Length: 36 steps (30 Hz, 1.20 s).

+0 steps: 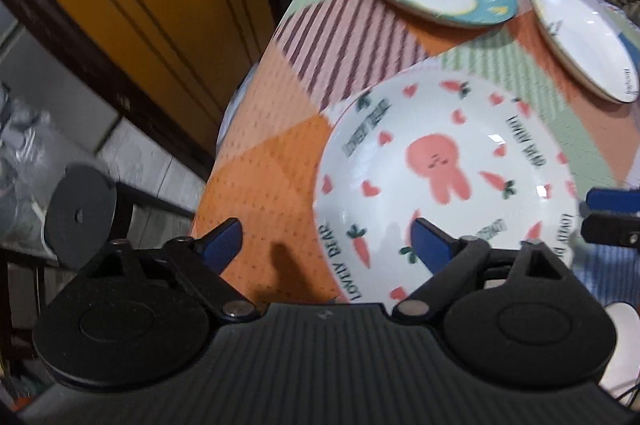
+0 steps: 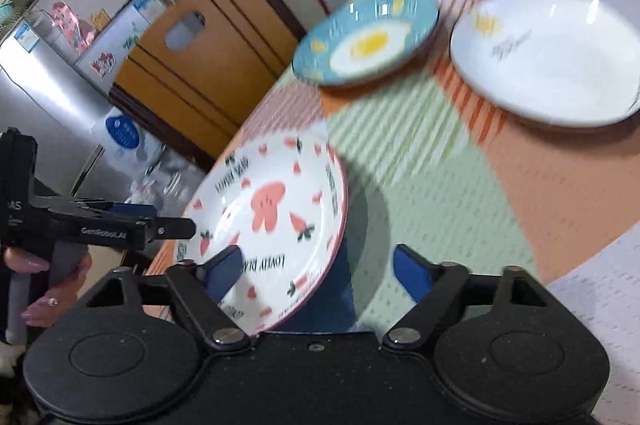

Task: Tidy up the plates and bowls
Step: 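Move the left gripper to the pink-bunny plate rim and close on it, then lift the pink-bunny plate with the left gripper and carry it toward the white bowl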

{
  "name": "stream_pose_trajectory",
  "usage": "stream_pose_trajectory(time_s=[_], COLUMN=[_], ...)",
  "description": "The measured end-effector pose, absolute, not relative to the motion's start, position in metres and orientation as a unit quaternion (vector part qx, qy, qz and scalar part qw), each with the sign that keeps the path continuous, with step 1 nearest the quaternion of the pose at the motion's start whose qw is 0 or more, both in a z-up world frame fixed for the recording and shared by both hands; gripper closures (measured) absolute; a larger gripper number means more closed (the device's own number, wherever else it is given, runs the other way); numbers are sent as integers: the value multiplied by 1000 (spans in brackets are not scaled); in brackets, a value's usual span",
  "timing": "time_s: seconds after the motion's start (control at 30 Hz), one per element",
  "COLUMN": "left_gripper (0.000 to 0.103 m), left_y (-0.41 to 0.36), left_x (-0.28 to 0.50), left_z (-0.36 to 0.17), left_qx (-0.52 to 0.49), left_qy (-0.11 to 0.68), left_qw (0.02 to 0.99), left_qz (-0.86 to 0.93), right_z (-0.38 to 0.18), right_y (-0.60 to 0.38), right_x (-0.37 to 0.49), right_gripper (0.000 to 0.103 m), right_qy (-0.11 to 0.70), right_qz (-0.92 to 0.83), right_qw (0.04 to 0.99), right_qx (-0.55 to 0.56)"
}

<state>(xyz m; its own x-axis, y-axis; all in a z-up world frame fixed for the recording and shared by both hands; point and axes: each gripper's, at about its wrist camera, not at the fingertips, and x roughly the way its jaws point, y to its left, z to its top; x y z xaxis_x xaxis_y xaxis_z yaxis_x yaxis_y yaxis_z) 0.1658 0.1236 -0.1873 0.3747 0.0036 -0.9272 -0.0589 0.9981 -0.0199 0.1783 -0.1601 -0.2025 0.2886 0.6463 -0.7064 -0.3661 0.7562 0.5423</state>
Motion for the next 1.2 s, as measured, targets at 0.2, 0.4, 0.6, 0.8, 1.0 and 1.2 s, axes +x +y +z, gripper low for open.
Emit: stream_pose_trajectory(time_s=[0.2,0.4,0.6,0.8,1.0,1.2], left_gripper=[50,74,74,74,74,74], left_y=[131,128,124,105,83,48], left_x=[171,168,161,154,160,168], left_z=[-206,-205,-201,-178,-154,-136], left_qx=[-61,-86,-66,-32,-33,-21], left_qy=[583,569,553,522,502,495], left_qw=[810,818,831,850,859,859], left_qz=[17,-2,-12,-61,-96,-126], right_z=[-219,-231,-235,-221,-196,-175], right_y=[-148,-148,-143,-161,-191,-230], right_x=[182,193,192,192,185,169], right_gripper=[70,87,86,85,84,82], right_qy=[522,532,531,519,495,485], right_qz=[334,331,329,330,333,325], right_qw=[772,765,767,775,791,801], right_qx=[145,149,147,144,132,131])
